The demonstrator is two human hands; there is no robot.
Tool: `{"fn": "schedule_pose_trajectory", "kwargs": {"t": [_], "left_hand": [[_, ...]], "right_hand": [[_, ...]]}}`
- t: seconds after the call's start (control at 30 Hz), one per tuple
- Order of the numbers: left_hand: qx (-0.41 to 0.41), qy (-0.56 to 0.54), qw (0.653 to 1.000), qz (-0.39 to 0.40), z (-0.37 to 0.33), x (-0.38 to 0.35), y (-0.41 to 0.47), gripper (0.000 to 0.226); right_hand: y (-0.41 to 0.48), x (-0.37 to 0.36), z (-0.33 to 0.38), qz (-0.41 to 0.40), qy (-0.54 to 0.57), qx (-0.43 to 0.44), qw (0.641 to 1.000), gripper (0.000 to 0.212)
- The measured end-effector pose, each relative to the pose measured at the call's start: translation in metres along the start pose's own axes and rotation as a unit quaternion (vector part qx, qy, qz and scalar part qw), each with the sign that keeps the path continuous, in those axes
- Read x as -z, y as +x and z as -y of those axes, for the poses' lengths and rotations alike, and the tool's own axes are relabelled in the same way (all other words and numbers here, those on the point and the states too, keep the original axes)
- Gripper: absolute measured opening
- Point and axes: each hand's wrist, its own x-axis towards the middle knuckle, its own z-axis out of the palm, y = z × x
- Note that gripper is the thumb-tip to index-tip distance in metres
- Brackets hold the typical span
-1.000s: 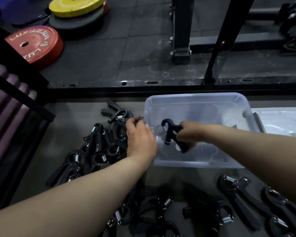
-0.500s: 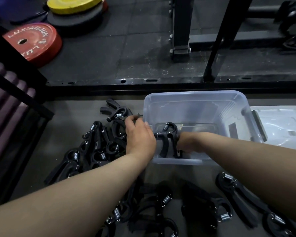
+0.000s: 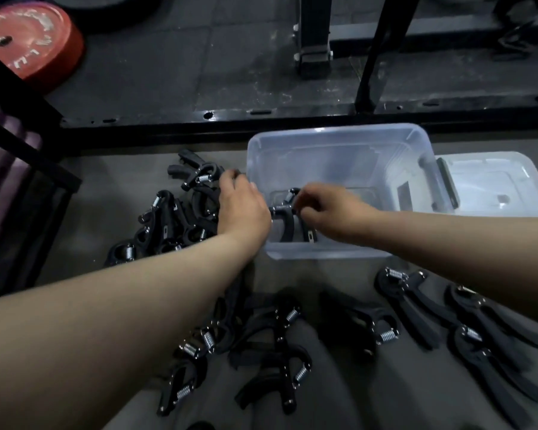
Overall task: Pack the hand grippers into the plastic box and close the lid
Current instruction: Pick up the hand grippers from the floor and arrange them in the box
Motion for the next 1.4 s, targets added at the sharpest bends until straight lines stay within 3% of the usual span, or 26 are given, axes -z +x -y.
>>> {"fn": "schedule_pose_trajectory", "kwargs": {"t": [0.1, 0.17, 0.23, 0.3, 0.4, 0.43, 0.5, 0.6, 0.67, 0.83, 0.97, 1.13, 1.27, 1.33, 1.4], "left_hand": [[-0.012, -0.012, 1.000, 0.016, 0.000, 0.003, 0.001, 0.044], [-0.033, -0.021, 0.998, 0.043, 0.001, 0.006, 0.002, 0.048], [-0.046, -0.032, 0.995, 0.078, 0.006, 0.010, 0.005, 0.050], [-0.059, -0.031, 0.993, 0.098, 0.013, 0.014, 0.010, 0.052], [-0.095, 0.000, 0.990, 0.109, 0.020, 0.021, 0.016, 0.054], [-0.101, 0.008, 0.989, 0.111, 0.020, 0.022, 0.016, 0.053], [-0.100, 0.017, 0.990, 0.102, 0.017, 0.021, 0.017, 0.051], [-0.085, 0.016, 0.993, 0.083, 0.013, 0.017, 0.016, 0.052], [-0.087, 0.019, 0.993, 0.076, 0.012, 0.015, 0.016, 0.052], [-0.092, 0.027, 0.993, 0.064, 0.012, 0.012, 0.017, 0.053], [-0.078, 0.039, 0.994, 0.059, 0.010, 0.010, 0.016, 0.054], [-0.083, 0.034, 0.994, 0.062, 0.010, 0.010, 0.016, 0.054], [-0.088, 0.041, 0.994, 0.058, 0.010, 0.009, 0.014, 0.055], [-0.090, 0.044, 0.994, 0.053, 0.010, 0.008, 0.014, 0.055], [-0.089, 0.043, 0.994, 0.050, 0.010, 0.008, 0.014, 0.055]], "right_hand": [[-0.044, 0.008, 0.018, -0.073, -0.021, 0.221, 0.972, 0.017], [-0.068, 0.005, 0.018, -0.017, -0.081, 0.329, 0.941, 0.019], [-0.087, -0.009, 0.001, 0.074, -0.164, 0.353, 0.918, 0.022], [-0.106, -0.029, -0.021, 0.149, -0.288, 0.281, 0.903, 0.034], [-0.126, -0.054, -0.054, 0.253, -0.402, 0.030, 0.879, 0.069], [-0.130, -0.059, -0.060, 0.281, -0.409, -0.019, 0.868, 0.084], [-0.130, -0.067, -0.069, 0.290, -0.403, -0.039, 0.867, 0.097], [-0.121, -0.074, -0.074, 0.264, -0.355, -0.046, 0.896, 0.091], [-0.114, -0.078, -0.072, 0.265, -0.317, -0.076, 0.907, 0.098], [-0.102, -0.082, -0.063, 0.291, -0.328, -0.047, 0.898, 0.112], [-0.097, -0.080, -0.049, 0.310, -0.337, 0.005, 0.889, 0.099], [-0.088, -0.062, -0.028, 0.391, -0.296, 0.038, 0.870, 0.089], [-0.080, -0.029, 0.014, 0.373, -0.248, 0.077, 0.891, 0.063], [-0.073, 0.001, 0.034, 0.369, -0.107, 0.021, 0.923, 0.050], [-0.062, 0.036, 0.046, 0.357, 0.117, -0.069, 0.924, 0.039]]}}
